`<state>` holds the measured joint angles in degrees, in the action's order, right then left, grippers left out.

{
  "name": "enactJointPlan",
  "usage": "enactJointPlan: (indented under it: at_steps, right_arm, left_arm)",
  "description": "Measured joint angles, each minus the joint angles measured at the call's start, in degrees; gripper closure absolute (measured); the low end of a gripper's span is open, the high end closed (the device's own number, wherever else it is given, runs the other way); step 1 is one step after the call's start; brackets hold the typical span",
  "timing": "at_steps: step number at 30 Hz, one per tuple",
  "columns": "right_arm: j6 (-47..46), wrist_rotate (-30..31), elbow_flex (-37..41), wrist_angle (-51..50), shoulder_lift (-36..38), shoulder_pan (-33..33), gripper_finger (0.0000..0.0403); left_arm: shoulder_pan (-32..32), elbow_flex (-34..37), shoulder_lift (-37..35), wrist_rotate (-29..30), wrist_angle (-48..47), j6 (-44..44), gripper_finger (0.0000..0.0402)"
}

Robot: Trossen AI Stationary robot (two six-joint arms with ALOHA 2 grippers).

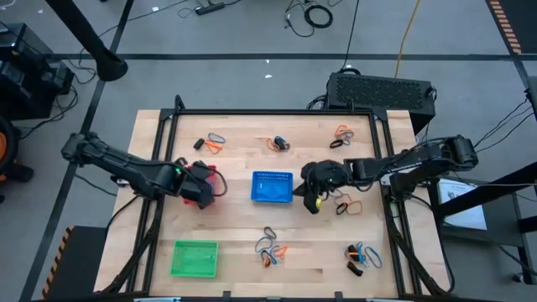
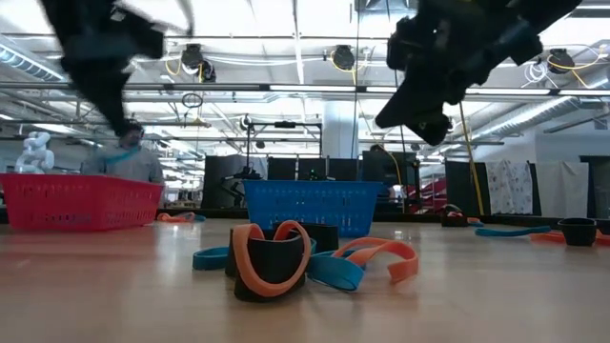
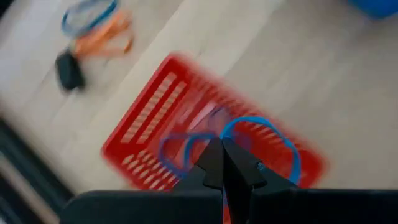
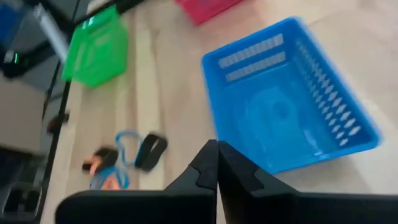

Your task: Sort rubber bands into baskets

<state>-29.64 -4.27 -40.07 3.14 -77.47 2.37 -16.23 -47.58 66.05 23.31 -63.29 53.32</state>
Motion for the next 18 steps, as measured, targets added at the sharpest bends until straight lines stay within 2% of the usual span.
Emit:
enactJointPlan:
  at_steps: [5, 11, 18]
  right_arm:
    - [-5.0, 0.0, 0.0, 1.9, 0.0, -3.5, 0.0403]
    - [-8.5, -0.5, -1.0, 2.2, 0.0, -7.1, 0.0403]
    - [-5.7, -0.6, -3.4, 0.4, 0.0, -12.0, 0.0403]
  left_arm:
    - [2.8, 6.7, -4.0, -2.2, -0.2, 3.4, 0.0402]
    - [6.4, 7.8, -4.1, -4.0, 0.4, -0.1, 0.0400]
    - [7.7, 7.8, -4.1, -3.9, 0.6, -2.8, 0.0355]
